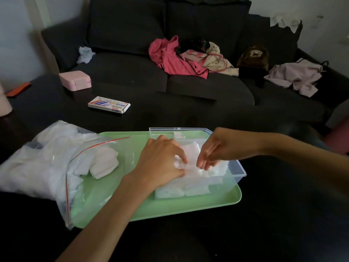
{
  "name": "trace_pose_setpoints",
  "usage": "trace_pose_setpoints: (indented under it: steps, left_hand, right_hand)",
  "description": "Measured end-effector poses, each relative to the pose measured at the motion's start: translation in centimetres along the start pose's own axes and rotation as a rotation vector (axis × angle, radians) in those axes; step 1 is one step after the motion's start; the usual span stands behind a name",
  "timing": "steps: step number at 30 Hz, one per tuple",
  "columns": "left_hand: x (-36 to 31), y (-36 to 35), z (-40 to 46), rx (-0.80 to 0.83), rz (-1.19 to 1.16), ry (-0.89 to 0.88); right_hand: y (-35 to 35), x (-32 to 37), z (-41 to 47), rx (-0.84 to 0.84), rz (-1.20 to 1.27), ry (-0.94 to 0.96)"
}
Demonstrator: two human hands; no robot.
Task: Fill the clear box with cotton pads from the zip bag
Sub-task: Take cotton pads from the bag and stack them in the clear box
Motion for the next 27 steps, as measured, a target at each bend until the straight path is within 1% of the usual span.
trace_pose_setpoints:
  steps: [2,5,8,15,16,18,21,25,26,27]
  left_hand:
    - [0.1,-0.1,0.0,0.008,-0.014,0.007]
    - [0.2,-0.2,0.0,0.006,-0.029,0.004]
    - [0.3,-0.4,0.1,0.015,-0.03,-0.016]
    - [0.1,-0.3,-0.1,0.001,-0.044,-0.037]
    - [0.2,0.3,-0.3,-0.014,-0.065,-0.035]
    - [0.3,1.5,-0.7,-0.091,-0.115,-0.013]
    - [2.5,5.8,-3.1,-0.363,-0.1,0.082]
    - [7.6,10.3,-7.7,-0.631,-0.036,0.167]
    - [8.8,10.9,-8.6,-0.667,-0.007,0.195]
    - [10.1,11.3,-9.4,-0.677,-0.009,0.258]
  right_hand:
    - [-1.3,-0.4,0.9,0.101,0.072,-0.043]
    - [-3.2,-1.6,1.9,0.197,0.15,-0.203]
    - [-3.8,-2.3,2.2,0.227,0.13,-0.272]
    - [-3.4,-2.6,1.7,0.23,0.134,-0.294]
    - [-2.9,-2.2,1.5,0.206,0.121,-0.269]
    - [-1.6,-1.5,0.8,0.086,0.128,-0.175]
    - [-0.5,2.1,0.5,-0.138,0.019,0.016]
    - [-3.5,7.4,3.0,-0.425,-0.177,0.176]
    - [-4.4,8.6,3.8,-0.483,-0.199,0.205]
    - [-5.3,9.7,4.7,-0.525,-0.221,0.223]
Point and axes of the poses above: each hand's wrist, its own z-axis towards the middle knuckle, its own y-axis out of the back of the hand, x = y × z, the point moved 4 cm from there along z, towards the middle knuckle, and after that the axes turned 13 degrees about y, right-handed, at the moved point
